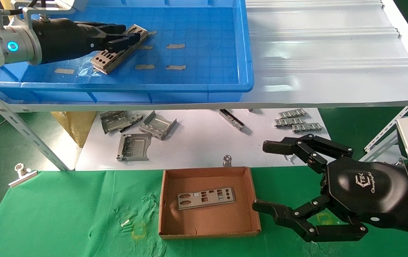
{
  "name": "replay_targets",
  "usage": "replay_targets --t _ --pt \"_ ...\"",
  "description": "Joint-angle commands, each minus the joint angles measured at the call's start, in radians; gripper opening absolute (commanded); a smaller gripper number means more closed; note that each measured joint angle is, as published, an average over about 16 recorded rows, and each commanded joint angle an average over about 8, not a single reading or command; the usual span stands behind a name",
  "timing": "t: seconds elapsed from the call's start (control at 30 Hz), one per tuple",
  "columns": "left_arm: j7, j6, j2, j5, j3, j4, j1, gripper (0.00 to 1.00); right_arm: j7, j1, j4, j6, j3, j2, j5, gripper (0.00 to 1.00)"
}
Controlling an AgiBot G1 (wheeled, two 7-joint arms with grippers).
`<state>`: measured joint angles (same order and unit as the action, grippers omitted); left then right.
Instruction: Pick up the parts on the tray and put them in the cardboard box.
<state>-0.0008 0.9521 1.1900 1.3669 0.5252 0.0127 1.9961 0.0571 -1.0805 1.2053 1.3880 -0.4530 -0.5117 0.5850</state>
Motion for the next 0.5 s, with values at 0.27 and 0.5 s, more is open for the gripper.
replay_targets --t 0.27,0.5 --pt "0.005 0.004 -0.006 -0.007 -0.005 0.001 0.018 0.0 0.0 0.0 0.0 0.0 0.0 0.0 0.0 1.0" --pt "-0.002 0.038 -0.015 -0.024 -0.017 -0.001 0.032 0.0 0.0 0.0 0.0 0.0 0.0 0.0 0.0 1.0"
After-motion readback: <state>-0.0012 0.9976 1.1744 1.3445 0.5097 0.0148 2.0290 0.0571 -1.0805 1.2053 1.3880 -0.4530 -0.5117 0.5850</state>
